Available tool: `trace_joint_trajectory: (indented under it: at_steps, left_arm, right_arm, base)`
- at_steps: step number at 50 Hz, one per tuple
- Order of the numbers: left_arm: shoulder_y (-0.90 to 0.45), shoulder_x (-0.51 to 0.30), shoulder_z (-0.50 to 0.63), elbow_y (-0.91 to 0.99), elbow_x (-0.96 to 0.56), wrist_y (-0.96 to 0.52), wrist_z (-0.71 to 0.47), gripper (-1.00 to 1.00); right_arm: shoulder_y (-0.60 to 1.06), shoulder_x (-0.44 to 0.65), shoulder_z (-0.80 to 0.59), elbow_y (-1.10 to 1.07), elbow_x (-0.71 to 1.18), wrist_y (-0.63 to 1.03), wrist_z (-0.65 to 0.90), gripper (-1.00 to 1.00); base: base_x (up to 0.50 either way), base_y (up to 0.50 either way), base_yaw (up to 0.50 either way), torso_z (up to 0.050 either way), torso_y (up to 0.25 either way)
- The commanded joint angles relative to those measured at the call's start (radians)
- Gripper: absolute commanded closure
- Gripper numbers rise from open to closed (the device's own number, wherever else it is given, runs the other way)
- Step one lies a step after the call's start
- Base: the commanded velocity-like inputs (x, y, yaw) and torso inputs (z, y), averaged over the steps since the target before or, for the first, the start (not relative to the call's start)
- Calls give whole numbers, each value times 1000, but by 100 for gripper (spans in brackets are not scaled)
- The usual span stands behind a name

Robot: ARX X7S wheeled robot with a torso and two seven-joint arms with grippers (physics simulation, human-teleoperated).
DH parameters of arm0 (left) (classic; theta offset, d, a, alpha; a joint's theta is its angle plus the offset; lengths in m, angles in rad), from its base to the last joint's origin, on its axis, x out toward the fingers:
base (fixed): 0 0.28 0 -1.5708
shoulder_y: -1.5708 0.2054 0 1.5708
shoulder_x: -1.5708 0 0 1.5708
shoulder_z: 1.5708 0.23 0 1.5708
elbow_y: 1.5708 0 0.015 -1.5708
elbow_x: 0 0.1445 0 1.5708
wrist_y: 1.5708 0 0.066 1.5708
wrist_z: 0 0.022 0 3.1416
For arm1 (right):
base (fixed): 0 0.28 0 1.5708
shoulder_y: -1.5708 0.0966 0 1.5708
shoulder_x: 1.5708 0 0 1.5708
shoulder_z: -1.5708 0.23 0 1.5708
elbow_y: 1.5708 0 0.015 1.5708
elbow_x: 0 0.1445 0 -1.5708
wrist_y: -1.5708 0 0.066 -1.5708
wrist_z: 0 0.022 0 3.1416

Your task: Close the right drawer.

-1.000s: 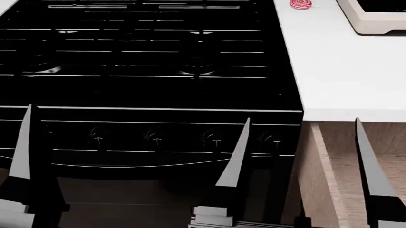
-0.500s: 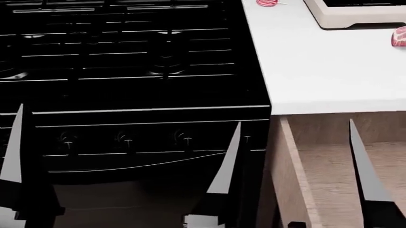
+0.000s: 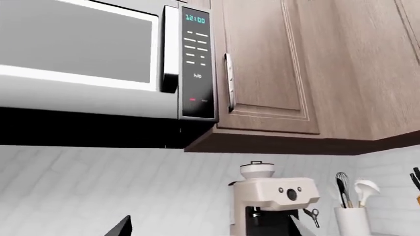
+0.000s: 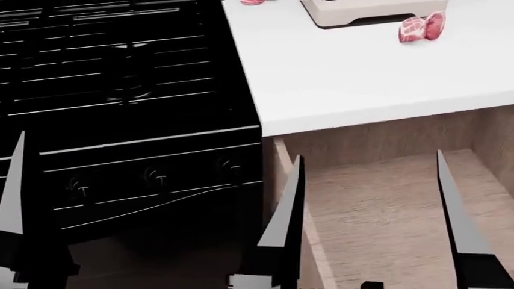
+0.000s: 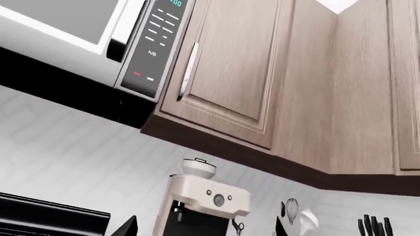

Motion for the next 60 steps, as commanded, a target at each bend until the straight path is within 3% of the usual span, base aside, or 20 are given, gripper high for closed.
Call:
trace_joint_trajectory:
  at_steps: [1,60]
  left_arm:
    - [-23,-56,38,-15,-33,30,-66,-100]
    - [-41,-119,78,-24,-66,71,-133,-100]
  right_arm:
    - [-14,-7,4,-16,-7,-1,-15,-100]
    - [-15,-22,9,-4,-19,-17,-36,-100]
  base:
    - [0,0,-500,0,0]
    - [0,0,-500,0,0]
